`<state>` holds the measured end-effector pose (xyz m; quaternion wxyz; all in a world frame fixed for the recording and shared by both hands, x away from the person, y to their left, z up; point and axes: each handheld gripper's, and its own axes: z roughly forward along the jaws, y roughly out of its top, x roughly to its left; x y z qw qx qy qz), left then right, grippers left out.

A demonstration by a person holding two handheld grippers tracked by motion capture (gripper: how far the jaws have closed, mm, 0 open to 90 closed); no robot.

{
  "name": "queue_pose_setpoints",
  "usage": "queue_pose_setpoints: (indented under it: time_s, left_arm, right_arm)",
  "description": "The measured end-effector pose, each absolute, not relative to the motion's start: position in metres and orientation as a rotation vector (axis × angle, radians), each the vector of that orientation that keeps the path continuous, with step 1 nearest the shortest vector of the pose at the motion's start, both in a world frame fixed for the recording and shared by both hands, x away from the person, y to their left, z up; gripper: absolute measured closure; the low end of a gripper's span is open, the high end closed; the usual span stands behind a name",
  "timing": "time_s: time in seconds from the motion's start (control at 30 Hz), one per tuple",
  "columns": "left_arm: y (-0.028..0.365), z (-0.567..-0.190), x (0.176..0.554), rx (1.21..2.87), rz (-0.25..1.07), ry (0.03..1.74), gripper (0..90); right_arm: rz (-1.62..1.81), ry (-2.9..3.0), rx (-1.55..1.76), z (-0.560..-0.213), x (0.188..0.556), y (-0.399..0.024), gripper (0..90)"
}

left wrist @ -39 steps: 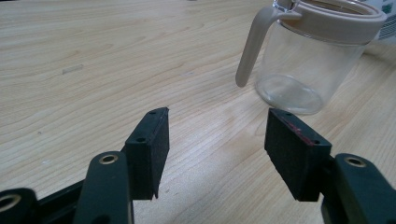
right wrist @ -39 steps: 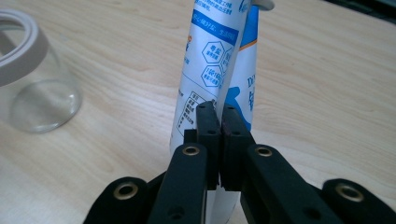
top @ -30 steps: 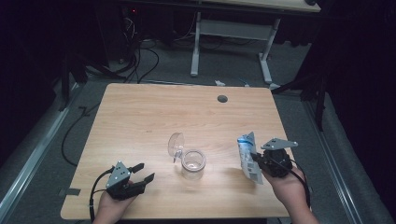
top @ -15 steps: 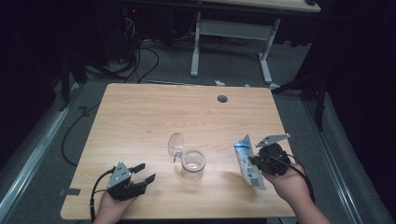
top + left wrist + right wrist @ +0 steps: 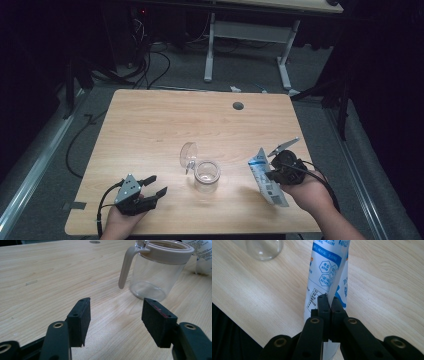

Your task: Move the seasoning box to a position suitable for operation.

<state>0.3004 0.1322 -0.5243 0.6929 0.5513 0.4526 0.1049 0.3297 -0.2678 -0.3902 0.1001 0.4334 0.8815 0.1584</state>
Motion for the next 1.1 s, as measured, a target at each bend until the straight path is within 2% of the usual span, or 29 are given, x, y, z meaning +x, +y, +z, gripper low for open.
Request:
queue_pose_setpoints:
  time_s: [1.1]
  left_arm:
    - [0.127, -0.524, 0.295, 1.252, 0.231, 0.971, 40.7]
  right_arm:
    - [0.249, 2.737, 1.273, -0.383, 0.33, -0.254, 90.0]
